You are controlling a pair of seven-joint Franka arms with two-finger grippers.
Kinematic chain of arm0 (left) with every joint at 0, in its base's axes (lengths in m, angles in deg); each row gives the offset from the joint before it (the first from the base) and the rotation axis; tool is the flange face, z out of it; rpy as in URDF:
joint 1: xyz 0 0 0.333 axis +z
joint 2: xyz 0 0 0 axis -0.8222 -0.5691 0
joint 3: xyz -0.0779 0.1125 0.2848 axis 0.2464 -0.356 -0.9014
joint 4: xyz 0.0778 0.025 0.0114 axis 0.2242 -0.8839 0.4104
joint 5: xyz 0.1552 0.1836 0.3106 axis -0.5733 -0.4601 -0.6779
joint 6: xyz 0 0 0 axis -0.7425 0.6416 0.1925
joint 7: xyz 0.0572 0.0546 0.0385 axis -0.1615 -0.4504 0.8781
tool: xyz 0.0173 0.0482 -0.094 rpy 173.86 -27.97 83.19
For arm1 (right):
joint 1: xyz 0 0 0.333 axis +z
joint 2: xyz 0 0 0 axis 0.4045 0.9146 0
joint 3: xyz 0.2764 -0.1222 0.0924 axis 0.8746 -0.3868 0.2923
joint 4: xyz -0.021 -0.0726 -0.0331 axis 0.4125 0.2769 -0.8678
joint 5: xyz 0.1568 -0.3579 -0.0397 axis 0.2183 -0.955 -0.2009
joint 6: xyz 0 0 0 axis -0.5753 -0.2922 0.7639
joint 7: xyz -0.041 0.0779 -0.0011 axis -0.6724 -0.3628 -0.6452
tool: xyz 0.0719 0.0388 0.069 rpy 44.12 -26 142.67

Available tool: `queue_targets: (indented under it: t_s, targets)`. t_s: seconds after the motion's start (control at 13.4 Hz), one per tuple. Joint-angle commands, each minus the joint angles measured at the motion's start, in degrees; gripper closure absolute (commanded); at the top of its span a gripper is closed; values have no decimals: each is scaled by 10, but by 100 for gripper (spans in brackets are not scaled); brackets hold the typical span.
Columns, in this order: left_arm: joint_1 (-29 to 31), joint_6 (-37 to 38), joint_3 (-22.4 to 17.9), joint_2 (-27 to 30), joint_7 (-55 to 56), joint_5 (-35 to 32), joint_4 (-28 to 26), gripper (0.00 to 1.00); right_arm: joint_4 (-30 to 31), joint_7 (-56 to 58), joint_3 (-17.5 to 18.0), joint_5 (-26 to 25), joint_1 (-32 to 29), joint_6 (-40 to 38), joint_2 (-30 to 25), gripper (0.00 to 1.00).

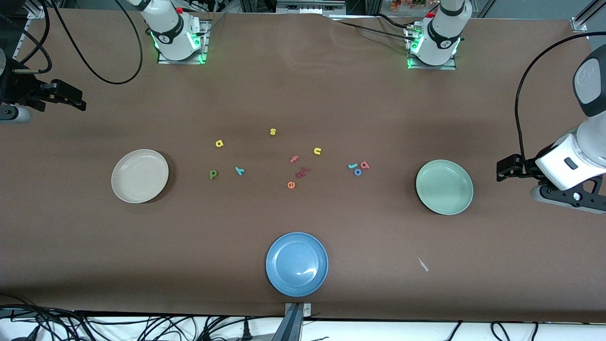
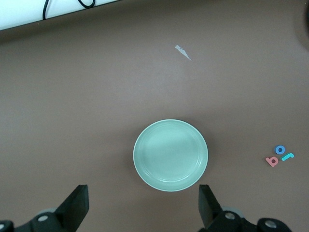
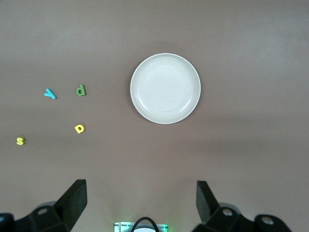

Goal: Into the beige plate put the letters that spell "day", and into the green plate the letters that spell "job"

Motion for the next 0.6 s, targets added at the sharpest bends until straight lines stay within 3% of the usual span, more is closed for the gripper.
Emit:
queue_targets:
  t_s: [0.0, 0.52]
  targets:
    - [-2, 10, 0, 4, -3, -9, 4, 0, -10, -2, -2, 3, -3, -10, 4, 0]
    - [3, 10, -1, 3, -3, -7, 6, 0, -12, -2, -2, 3, -3, -9, 5, 0]
